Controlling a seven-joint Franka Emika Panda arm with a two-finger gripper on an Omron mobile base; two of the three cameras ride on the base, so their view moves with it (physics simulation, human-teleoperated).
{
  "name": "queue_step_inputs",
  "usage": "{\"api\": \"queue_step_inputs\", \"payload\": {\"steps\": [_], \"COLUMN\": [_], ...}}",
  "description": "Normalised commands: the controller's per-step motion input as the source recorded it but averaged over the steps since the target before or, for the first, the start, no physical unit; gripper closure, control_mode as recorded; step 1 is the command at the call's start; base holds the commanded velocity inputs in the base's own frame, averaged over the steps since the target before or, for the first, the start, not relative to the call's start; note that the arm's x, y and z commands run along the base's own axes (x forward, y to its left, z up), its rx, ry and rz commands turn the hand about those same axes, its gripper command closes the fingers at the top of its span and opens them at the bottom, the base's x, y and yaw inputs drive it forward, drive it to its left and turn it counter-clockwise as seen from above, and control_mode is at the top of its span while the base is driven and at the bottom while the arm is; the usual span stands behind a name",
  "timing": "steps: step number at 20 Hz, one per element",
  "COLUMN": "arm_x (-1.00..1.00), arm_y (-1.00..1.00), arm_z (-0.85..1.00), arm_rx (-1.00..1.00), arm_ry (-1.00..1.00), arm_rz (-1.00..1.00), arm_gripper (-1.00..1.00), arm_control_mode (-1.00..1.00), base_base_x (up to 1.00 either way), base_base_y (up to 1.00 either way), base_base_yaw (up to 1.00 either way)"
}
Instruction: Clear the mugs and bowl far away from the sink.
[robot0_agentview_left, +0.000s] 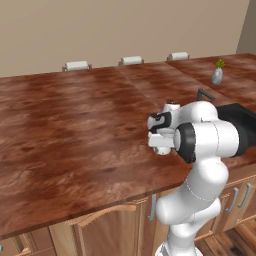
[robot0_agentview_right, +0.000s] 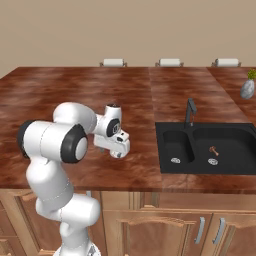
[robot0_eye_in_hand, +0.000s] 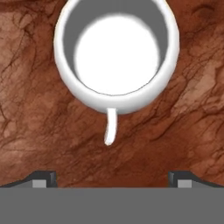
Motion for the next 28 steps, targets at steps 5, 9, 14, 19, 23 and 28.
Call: {"api": "queue_step_inputs", "payload": {"steps": [5,9,14,19,23,28], "arm_x": [0.13,0.14,0.12,0.14,0.12,0.06], "arm_y": [0.00,0.00,0.00,0.00,0.00,0.00], "arm_z": [-0.14,-0.11,-0.05,-0.02,-0.03,-0.05], "arm_rx": [0.00,0.00,0.00,0.00,0.00,0.00], "arm_ry": [0.00,0.00,0.00,0.00,0.00,0.00], "arm_rz": [0.00,0.00,0.00,0.00,0.00,0.00], "arm_gripper": [-1.00,-1.00,-1.00,-1.00,-1.00,-1.00], "arm_control_mode": [-1.00,-1.00,-1.00,-1.00,-1.00,-1.00], "base_base_x": [0.00,0.00,0.00,0.00,0.00,0.00], "base_base_y": [0.00,0.00,0.00,0.00,0.00,0.00], "base_base_yaw": [0.00,0.00,0.00,0.00,0.00,0.00]}}
